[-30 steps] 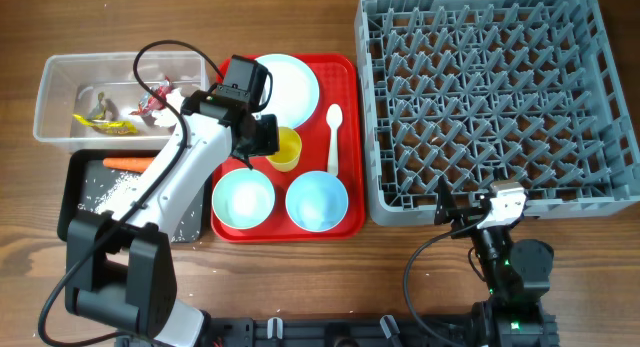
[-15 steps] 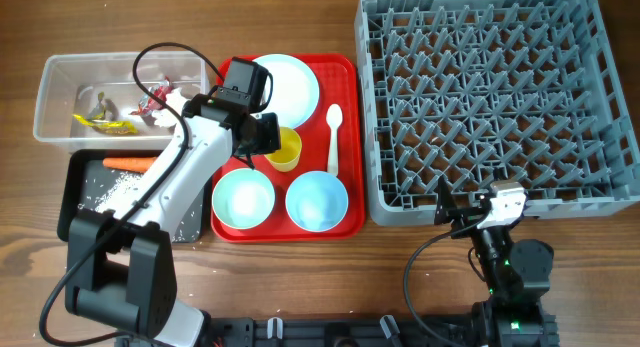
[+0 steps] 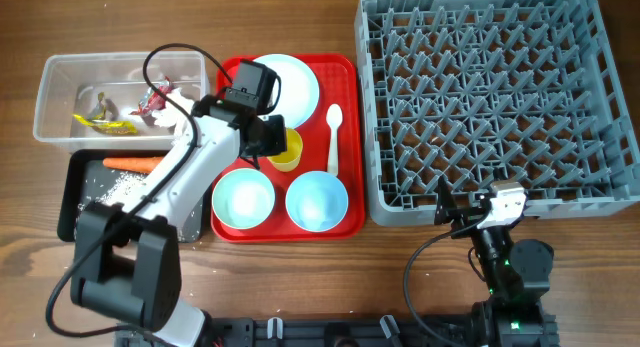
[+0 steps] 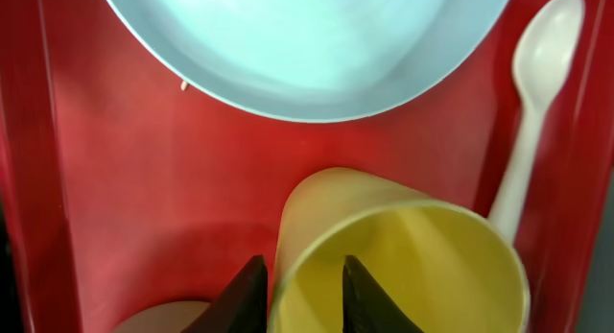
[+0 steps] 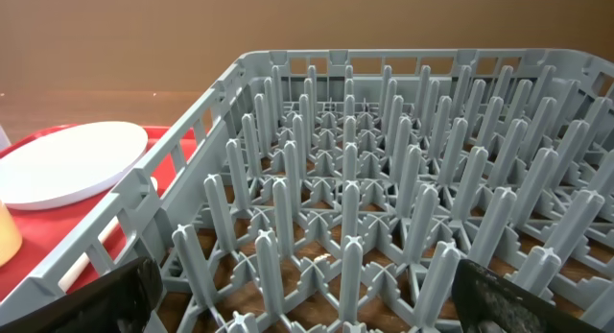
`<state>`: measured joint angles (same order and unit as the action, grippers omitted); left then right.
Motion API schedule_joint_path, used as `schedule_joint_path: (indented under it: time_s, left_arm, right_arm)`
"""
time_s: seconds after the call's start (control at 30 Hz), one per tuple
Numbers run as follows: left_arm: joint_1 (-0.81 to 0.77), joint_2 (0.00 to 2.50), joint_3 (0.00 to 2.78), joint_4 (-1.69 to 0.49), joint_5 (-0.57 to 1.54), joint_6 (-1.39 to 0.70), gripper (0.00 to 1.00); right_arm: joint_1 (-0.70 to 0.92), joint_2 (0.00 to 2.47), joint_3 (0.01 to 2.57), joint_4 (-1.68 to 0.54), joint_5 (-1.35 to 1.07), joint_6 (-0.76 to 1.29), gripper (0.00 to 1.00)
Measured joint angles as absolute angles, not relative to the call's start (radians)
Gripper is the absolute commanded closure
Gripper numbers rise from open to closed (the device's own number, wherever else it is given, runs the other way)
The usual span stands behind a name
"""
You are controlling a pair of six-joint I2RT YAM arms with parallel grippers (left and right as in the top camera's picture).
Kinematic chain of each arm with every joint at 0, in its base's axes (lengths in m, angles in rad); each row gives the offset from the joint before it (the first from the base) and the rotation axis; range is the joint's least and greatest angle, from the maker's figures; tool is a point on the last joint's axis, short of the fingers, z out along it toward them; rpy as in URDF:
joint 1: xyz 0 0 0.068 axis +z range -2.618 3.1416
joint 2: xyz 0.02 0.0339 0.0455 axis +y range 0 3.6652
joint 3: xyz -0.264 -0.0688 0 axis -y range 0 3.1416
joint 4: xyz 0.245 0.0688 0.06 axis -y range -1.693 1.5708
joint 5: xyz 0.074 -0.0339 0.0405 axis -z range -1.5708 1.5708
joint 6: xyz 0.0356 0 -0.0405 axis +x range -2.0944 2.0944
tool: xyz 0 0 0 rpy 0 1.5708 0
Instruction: Sort waste into correct bins and load items into the dishwasher rack
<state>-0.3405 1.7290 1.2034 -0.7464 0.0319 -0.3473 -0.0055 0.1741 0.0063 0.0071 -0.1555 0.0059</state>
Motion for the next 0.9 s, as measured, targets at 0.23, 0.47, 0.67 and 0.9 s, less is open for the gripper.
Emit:
schedule_joint_path:
  time_s: [0.23,0.47,0.67,0.9]
  left_arm:
    - [-0.340,1.751,1.203,-0.749,0.032,-0.355,0.96]
    - [-0.339,1.751,1.208,-0.749,0.035,-0.353,0.96]
    - [-0.331,1.745,1.356,-0.871,0.056,-0.292,0.96]
    - [-0.226,1.686,1.520,-0.853,0.387,-0.215,0.96]
  right_arm:
    - [-0.006,0.174,0.006,0.007,-0.155,0.006,0.00]
    - [-0.006,0.174,0.006,0.007,-0.155,0.006,0.00]
    - [-0.006,0.174,0.006,0.007,-0.155,0.006,0.00]
    - [-0.006,0.174,0.006,0.007,-0.155,0.006,0.00]
